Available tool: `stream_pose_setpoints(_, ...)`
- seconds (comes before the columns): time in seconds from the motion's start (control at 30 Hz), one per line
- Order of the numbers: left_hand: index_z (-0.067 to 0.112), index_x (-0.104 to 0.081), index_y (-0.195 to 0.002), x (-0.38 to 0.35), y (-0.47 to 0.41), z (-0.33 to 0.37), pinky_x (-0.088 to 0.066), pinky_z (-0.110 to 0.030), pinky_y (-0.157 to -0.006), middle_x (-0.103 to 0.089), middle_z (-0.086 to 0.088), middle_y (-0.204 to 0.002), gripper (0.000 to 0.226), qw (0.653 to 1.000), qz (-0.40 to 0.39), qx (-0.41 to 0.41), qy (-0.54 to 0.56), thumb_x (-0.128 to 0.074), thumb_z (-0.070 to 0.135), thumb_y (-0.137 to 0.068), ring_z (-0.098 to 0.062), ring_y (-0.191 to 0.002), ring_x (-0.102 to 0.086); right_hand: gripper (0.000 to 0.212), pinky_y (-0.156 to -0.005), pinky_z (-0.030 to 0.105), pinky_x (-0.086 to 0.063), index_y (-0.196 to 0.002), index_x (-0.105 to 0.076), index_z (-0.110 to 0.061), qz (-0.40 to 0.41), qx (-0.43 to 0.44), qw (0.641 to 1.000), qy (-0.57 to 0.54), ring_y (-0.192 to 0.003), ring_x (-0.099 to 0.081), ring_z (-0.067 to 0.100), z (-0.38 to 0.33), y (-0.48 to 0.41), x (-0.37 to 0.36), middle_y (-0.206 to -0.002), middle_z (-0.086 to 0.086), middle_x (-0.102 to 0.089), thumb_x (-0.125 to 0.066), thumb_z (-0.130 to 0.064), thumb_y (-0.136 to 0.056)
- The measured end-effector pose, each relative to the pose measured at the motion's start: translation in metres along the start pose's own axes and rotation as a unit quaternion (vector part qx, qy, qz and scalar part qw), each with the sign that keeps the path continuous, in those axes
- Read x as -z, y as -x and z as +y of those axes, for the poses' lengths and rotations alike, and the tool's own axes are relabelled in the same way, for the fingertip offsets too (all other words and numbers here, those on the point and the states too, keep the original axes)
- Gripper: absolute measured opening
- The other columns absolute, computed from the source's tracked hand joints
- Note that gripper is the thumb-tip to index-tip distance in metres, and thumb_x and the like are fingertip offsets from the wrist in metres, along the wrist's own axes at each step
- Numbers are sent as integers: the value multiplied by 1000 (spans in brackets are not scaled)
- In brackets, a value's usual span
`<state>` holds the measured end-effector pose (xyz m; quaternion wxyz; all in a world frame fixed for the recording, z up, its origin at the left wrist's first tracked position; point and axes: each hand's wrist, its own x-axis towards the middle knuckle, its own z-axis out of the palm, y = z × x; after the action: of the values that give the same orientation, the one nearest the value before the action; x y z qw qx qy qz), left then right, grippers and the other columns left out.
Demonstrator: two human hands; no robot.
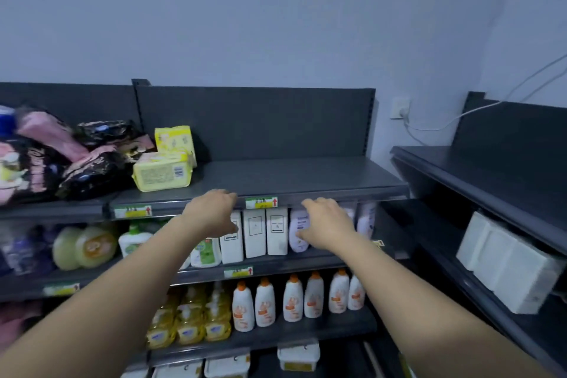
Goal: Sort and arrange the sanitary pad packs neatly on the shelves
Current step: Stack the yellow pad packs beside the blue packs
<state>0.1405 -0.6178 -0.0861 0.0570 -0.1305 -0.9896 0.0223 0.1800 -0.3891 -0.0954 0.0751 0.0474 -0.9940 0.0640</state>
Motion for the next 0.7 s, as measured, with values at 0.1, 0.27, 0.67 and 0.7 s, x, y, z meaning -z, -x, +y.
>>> stream_pose_setpoints(0.1,14,-43,-135,-3,-9,-41,-45,-40,-98,-49,-6,-134,63,1000,-10,21,-5,-66,44,-85,-25,-124,-46,61,-97,40,-44,-138,-42,-17,7,24,1000,-5,-128,-40,28,-34,-33,-9,-135,8,-48,-63,-44,-87)
stream_pose_setpoints(0.27,13,-44,-134,-8,-21,-99,-47,-41,-96,-50,-5,-132,62,998,-19,67,1,-67,39,-83,-24,-121,-48,59,-95,39,-44,-138,-42,-18,6,63,998,-7,-128,-40,26,-83,-80,-25,-135,6,-48,-62,-43,-88)
stream_pose_setpoints(0.67,10,-44,-136,-30,-72,-194,-45,-41,-101,-47,-6,-137,61,986,-7,167,10,-65,38,-86,-23,-125,-46,61,-98,39,-41,-139,-41,-18,-24,160,987,-16,-132,-36,26,-158,-201,-55,-139,6,-45,-61,-46,-89)
stream_pose_setpoints(0.7,11,-44,-136,-33,-78,-201,-46,-41,-99,-47,-6,-136,61,984,-5,179,13,-65,38,-86,-23,-125,-46,61,-98,39,-41,-139,-41,-18,-26,168,985,-18,-132,-36,25,-163,-212,-57,-139,6,-45,-61,-46,-88)
